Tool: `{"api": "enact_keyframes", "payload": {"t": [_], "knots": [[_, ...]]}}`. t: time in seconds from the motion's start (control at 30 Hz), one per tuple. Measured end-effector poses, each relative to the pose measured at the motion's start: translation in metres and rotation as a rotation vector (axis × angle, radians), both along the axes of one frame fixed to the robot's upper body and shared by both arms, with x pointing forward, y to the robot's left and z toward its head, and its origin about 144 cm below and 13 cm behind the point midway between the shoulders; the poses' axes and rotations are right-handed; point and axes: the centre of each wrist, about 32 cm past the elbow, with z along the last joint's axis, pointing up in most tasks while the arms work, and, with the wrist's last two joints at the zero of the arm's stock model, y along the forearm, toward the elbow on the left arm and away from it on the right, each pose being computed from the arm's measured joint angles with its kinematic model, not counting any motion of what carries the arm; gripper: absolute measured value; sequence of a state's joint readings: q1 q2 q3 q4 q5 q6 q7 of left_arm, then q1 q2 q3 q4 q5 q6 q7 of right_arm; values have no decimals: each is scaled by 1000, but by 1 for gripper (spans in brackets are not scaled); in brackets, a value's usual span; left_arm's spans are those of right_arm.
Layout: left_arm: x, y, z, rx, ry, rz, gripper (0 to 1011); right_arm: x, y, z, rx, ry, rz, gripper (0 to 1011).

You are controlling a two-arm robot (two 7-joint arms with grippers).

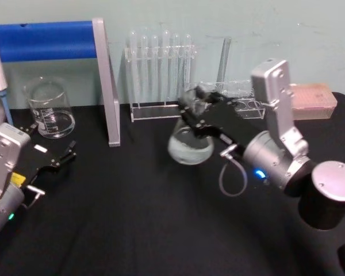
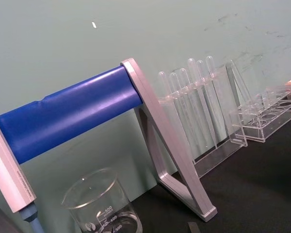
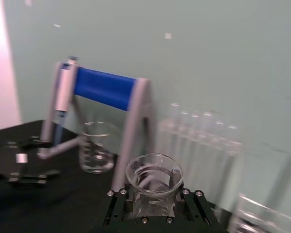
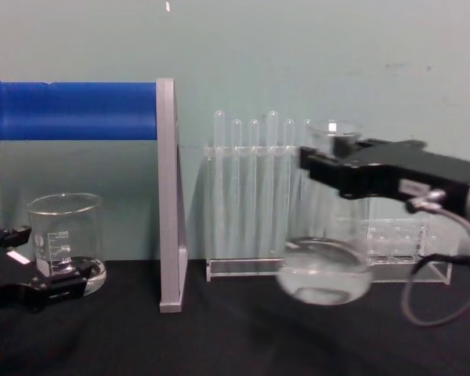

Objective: Grasp the erlenmeyer flask with one hand, shake it three times, then place it back.

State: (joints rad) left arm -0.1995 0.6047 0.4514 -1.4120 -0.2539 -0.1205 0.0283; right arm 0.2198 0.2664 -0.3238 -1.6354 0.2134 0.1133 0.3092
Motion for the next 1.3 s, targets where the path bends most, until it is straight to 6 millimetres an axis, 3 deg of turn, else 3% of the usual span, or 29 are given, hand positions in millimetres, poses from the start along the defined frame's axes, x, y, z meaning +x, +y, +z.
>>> {"api": "enact_keyframes", "payload": {"t": [0.23,0.63,0.97,1.3], "knots": [[0,0,0,0,0,0,1001,-9,26,1,25,12,128,450],[0,0,0,0,0,0,1001,-21,52,2,48,25,262,450],[0,0,0,0,0,0,1001,-21,51,3,49,23,250,450],[0,0,0,0,0,0,1001,-10,31,4,44,9,136,450]]}}
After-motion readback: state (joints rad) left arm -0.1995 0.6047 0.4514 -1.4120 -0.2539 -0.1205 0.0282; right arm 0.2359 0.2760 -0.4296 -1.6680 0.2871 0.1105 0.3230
